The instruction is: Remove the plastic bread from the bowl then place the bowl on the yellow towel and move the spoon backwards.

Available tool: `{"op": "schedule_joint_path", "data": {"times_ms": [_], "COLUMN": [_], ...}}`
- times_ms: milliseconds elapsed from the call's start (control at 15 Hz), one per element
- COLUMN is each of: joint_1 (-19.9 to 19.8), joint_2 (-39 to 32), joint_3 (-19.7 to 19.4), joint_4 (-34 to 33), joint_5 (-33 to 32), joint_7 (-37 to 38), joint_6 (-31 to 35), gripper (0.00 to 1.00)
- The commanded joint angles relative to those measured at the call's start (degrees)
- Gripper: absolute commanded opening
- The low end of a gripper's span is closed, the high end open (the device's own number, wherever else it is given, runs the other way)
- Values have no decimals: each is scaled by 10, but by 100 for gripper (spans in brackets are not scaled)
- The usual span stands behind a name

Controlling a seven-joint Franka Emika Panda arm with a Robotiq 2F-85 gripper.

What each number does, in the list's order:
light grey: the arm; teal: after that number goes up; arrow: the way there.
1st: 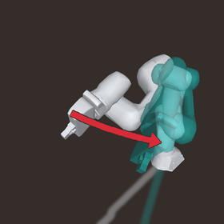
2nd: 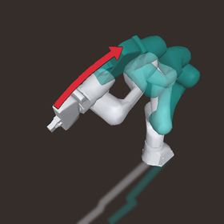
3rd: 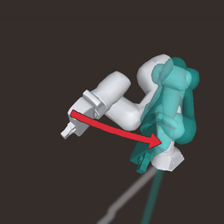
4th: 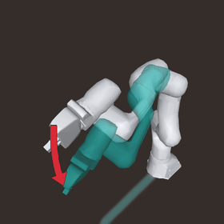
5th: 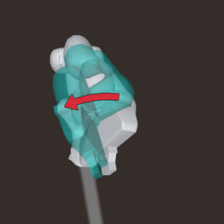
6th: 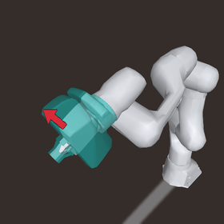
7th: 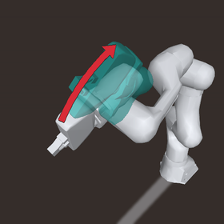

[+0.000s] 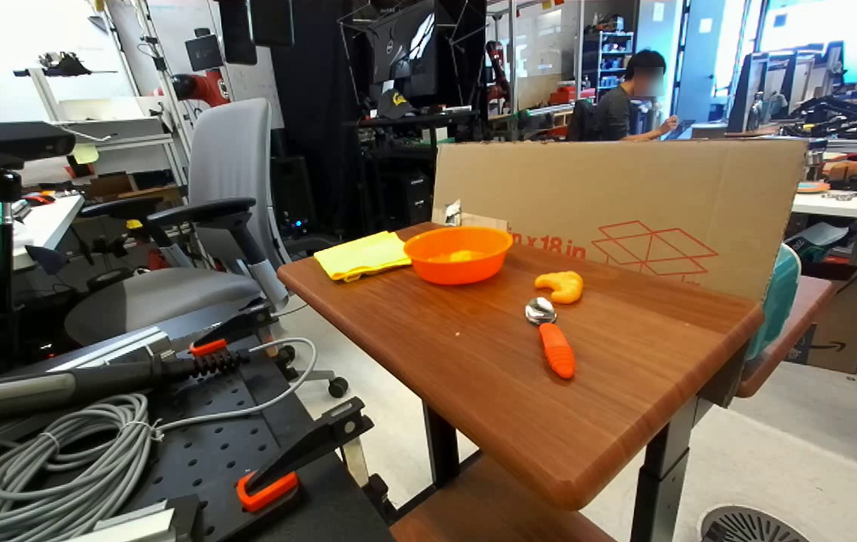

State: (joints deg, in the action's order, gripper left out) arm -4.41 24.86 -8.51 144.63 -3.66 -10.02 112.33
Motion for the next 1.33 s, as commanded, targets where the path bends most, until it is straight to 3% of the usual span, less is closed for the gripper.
{"op": "schedule_joint_path", "data": {"times_ms": [0,533,1267], "joint_1": [-3,-3,15], "joint_2": [0,0,-55], "joint_3": [3,3,23], "joint_4": [-1,-1,-36], "joint_5": [2,2,10], "joint_7": [-1,-1,3], "joint_6": [-1,-1,115], "gripper": [100,100,100]}}
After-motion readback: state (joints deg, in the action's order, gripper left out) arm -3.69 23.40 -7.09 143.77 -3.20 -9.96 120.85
